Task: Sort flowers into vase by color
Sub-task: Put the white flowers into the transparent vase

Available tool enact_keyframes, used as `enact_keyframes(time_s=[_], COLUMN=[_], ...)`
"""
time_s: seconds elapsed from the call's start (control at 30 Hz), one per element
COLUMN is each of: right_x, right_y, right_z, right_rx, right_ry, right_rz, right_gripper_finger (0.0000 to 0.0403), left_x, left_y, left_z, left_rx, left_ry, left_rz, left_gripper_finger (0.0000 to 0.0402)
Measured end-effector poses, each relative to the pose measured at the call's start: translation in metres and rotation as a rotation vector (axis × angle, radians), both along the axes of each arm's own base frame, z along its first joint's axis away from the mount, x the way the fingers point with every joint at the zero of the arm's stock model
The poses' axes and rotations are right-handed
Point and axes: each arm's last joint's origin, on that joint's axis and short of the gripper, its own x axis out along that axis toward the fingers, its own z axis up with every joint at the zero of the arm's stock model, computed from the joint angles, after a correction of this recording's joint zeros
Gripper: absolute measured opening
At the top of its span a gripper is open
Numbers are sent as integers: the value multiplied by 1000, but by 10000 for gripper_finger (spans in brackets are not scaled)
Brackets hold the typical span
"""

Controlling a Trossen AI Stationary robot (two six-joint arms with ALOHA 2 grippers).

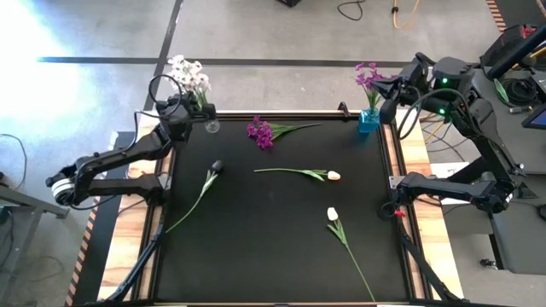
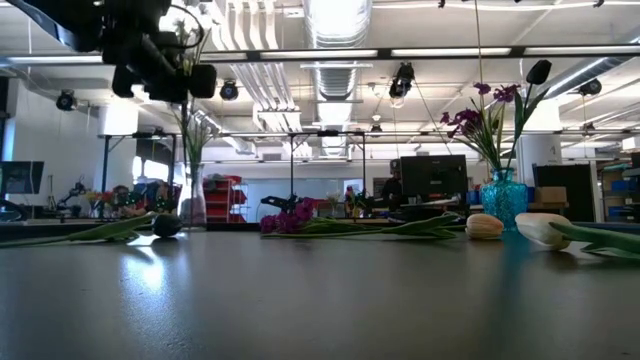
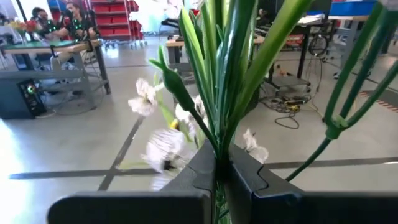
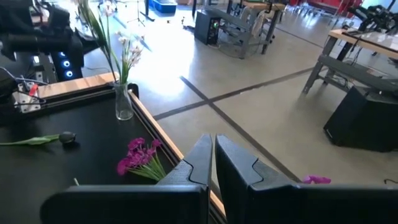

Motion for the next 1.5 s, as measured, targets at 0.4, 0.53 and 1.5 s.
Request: enact_keyframes(time_s=[0.4,0.53,1.5], right_x=[0,0,1], right_y=[0,-1,-1], right_z=[1,2,3], right_rx=[-11,-15,-6], right_ry=[-10,-17,-31], right_rz=[-1,-2,-7], right_gripper_finger=[13,13,13], left_x=[1,3,16], left_y=[19,28,20], left_z=[-34,-45,-13], left_rx=[-79,-118,-318], left_ry=[41,71,262], left_rz=[-28,-33,-166], left_gripper_finger=[0,0,141])
